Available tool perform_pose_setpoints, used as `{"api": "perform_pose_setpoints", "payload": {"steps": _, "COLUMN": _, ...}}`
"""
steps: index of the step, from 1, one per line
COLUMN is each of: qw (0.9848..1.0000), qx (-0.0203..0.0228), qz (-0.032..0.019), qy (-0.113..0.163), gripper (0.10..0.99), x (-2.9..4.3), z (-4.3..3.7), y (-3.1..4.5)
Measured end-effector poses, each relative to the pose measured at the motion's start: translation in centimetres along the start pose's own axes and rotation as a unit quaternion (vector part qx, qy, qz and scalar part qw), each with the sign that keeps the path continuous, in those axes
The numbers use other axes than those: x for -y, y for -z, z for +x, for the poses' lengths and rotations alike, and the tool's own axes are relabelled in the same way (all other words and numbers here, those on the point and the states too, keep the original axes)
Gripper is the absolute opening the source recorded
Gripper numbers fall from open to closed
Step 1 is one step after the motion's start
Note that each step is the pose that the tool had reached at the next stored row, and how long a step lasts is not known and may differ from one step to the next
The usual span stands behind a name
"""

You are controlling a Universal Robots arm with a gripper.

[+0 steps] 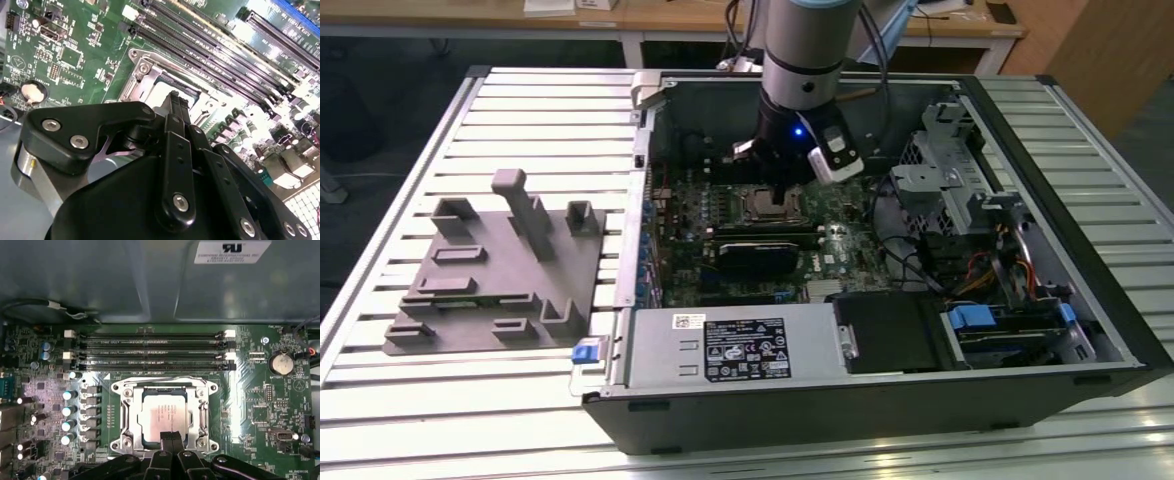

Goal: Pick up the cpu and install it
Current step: 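Install the second cpu locking lever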

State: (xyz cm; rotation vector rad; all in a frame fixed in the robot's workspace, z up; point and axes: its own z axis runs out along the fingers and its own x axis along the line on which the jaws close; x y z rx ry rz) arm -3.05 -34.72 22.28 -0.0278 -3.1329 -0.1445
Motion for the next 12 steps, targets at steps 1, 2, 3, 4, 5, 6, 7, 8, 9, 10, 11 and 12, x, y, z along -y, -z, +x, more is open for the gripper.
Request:
{"api": "perform_pose_setpoints", "payload": {"steps": 1, "qw": 1.0, "qx": 0.0, "qz": 0.0, "qy": 0.0, "gripper": 0.106, "x": -0.04, "z": 0.0, "y": 0.11}}
{"api": "perform_pose_setpoints", "payload": {"steps": 2, "qw": 1.0, "qx": 0.0, "qz": 0.0, "qy": 0.0, "gripper": 0.106, "x": -0.06, "z": 0.0, "y": 0.22}}
{"api": "perform_pose_setpoints", "payload": {"steps": 3, "qw": 1.0, "qx": 0.0, "qz": 0.0, "qy": 0.0, "gripper": 0.106, "x": -0.07, "z": 0.0, "y": 0.37}}
{"api": "perform_pose_setpoints", "payload": {"steps": 4, "qw": 1.0, "qx": 0.0, "qz": -0.0001, "qy": 0.0, "gripper": 0.106, "x": -0.09, "z": 0.0, "y": 0.54}}
{"api": "perform_pose_setpoints", "payload": {"steps": 5, "qw": 1.0, "qx": 0.0, "qz": 0.0, "qy": 0.0, "gripper": 0.106, "x": -0.1, "z": 0.01, "y": 0.71}}
{"api": "perform_pose_setpoints", "payload": {"steps": 6, "qw": 1.0, "qx": 0.0, "qz": 0.0, "qy": 0.0, "gripper": 0.106, "x": -0.11, "z": 0.01, "y": 0.81}}
{"api": "perform_pose_setpoints", "payload": {"steps": 7, "qw": 1.0, "qx": 0.0, "qz": -0.0001, "qy": 0.0, "gripper": 0.106, "x": -0.12, "z": 0.01, "y": 0.82}}
{"api": "perform_pose_setpoints", "payload": {"steps": 8, "qw": 1.0, "qx": 0.0, "qz": -0.0001, "qy": 0.0, "gripper": 0.106, "x": -0.12, "z": 0.01, "y": 0.82}}
{"api": "perform_pose_setpoints", "payload": {"steps": 9, "qw": 1.0, "qx": 0.0, "qz": 0.0, "qy": 0.0, "gripper": 0.106, "x": -0.12, "z": 0.01, "y": 0.83}}
{"api": "perform_pose_setpoints", "payload": {"steps": 10, "qw": 1.0, "qx": 0.0, "qz": -0.0001, "qy": 0.0, "gripper": 0.106, "x": -0.12, "z": 0.01, "y": 0.83}}
{"api": "perform_pose_setpoints", "payload": {"steps": 11, "qw": 1.0, "qx": 0.0, "qz": 0.0, "qy": 0.0, "gripper": 0.106, "x": -0.12, "z": 0.01, "y": 0.83}}
{"api": "perform_pose_setpoints", "payload": {"steps": 12, "qw": 1.0, "qx": 0.0, "qz": -0.0001, "qy": 0.0, "gripper": 0.106, "x": -0.12, "z": 0.01, "y": 0.83}}
